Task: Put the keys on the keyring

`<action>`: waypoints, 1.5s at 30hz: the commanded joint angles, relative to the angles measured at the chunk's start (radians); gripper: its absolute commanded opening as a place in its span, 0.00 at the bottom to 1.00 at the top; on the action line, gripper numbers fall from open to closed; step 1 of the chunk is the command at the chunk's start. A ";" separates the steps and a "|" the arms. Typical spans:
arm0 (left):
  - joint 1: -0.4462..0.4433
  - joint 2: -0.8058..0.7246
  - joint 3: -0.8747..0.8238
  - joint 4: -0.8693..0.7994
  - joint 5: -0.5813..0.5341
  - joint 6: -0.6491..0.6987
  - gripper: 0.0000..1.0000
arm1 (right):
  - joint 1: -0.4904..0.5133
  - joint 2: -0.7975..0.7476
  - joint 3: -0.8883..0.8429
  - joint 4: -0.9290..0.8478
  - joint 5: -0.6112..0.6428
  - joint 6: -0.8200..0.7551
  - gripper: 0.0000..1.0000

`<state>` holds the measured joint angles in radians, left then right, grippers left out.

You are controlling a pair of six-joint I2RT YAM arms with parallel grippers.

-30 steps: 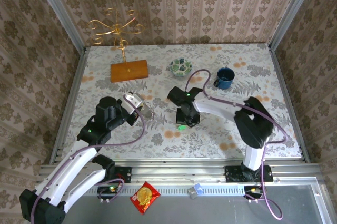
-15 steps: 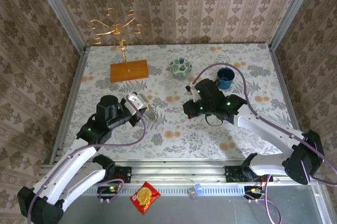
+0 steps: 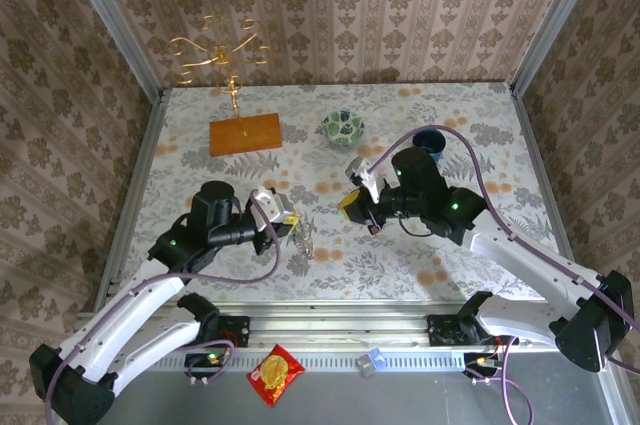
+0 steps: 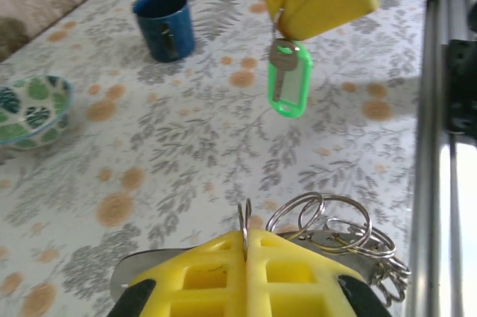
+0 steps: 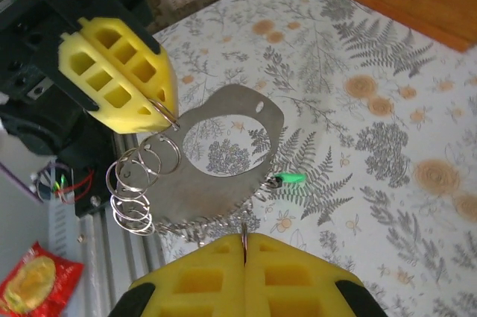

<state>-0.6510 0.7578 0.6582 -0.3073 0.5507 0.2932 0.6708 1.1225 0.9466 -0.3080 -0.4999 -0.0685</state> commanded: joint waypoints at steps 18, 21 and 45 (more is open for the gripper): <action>-0.045 0.067 0.054 0.041 0.100 -0.157 0.00 | 0.208 0.022 0.009 0.015 0.307 -0.776 0.00; -0.045 0.084 0.069 0.031 0.100 -0.189 0.00 | 0.217 0.026 0.011 0.042 0.328 -0.798 0.00; -0.045 0.147 0.081 0.033 0.063 -0.250 0.00 | 0.269 0.092 0.038 0.153 0.377 -0.825 0.00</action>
<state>-0.6888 0.9043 0.7090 -0.3019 0.5983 0.0647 0.9287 1.2091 0.9611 -0.1967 -0.1375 -0.8692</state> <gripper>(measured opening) 0.049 0.052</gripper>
